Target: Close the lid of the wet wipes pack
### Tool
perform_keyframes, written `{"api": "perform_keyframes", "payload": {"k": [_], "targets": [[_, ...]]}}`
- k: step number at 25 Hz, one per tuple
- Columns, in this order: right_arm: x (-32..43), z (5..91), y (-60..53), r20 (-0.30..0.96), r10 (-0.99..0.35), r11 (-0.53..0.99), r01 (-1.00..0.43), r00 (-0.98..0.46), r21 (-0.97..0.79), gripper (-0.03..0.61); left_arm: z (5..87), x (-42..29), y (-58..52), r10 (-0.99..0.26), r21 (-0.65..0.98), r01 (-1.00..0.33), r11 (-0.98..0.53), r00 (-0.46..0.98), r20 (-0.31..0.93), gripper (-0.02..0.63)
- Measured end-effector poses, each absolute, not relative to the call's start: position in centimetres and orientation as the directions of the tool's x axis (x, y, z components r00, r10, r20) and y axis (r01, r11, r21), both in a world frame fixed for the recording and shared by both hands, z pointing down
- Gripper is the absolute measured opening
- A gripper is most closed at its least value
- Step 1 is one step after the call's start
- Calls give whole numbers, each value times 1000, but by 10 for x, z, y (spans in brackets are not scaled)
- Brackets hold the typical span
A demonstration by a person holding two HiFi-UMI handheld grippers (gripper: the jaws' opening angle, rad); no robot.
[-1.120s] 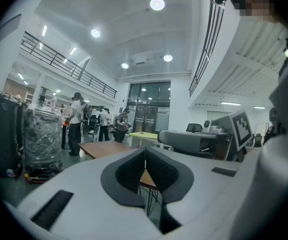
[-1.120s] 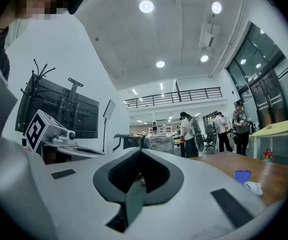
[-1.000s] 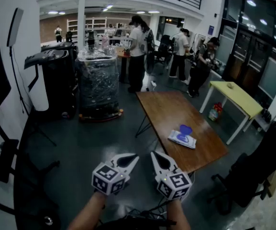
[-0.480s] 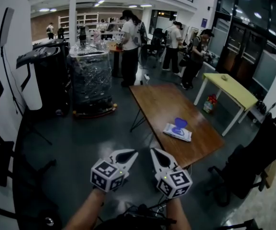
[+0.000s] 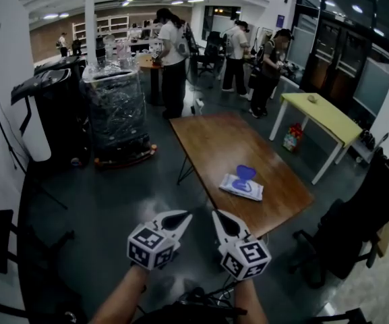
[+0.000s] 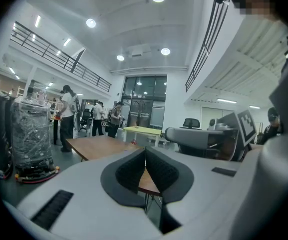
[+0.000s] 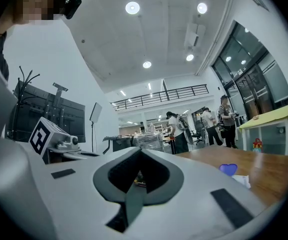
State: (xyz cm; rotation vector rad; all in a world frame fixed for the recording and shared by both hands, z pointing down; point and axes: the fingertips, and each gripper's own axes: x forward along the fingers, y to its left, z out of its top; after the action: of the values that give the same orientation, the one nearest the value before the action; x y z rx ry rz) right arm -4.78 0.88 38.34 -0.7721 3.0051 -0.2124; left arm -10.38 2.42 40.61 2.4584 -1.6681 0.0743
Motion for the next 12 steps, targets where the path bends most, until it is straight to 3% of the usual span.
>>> {"api": "perform_keyframes", "payload": {"k": [12], "targets": [[-3,399,-98,-16,-511,843,-498,-859,-203,5,416,-59,-82,-890,94,-908,-409,420,180,2]]}}
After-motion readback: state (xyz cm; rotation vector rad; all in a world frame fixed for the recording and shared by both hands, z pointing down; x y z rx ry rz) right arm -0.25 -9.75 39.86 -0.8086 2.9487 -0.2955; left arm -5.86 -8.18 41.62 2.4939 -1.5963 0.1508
